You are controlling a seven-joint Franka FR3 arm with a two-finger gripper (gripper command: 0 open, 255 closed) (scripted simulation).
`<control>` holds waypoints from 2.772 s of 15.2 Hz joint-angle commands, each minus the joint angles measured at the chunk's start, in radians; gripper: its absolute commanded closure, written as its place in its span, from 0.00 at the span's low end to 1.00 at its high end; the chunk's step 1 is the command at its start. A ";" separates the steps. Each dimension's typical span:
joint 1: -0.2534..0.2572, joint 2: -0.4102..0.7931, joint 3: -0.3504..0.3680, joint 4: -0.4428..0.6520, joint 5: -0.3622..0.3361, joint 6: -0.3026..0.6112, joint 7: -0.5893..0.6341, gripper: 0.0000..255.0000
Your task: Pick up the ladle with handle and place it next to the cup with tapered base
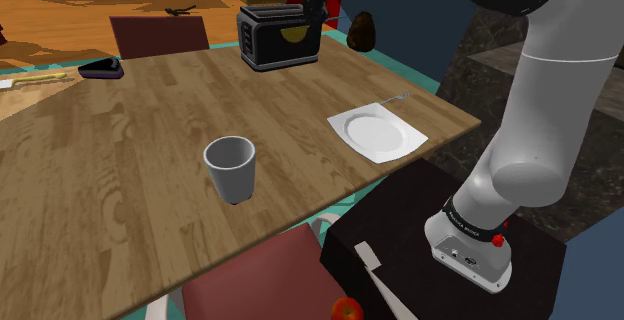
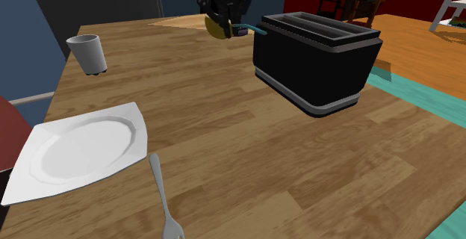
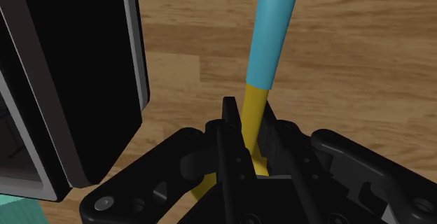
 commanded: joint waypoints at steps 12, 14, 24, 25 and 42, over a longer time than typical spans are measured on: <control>0.190 -0.211 0.089 -0.265 -0.129 0.082 0.295 1.00; 0.216 -0.232 0.109 -0.291 -0.146 0.089 0.346 1.00; 0.336 -0.280 0.222 -0.348 -0.207 0.097 0.601 1.00; 0.348 -0.279 0.233 -0.347 -0.212 0.096 0.626 1.00; 0.552 -0.124 0.408 -0.143 -0.297 0.019 1.027 1.00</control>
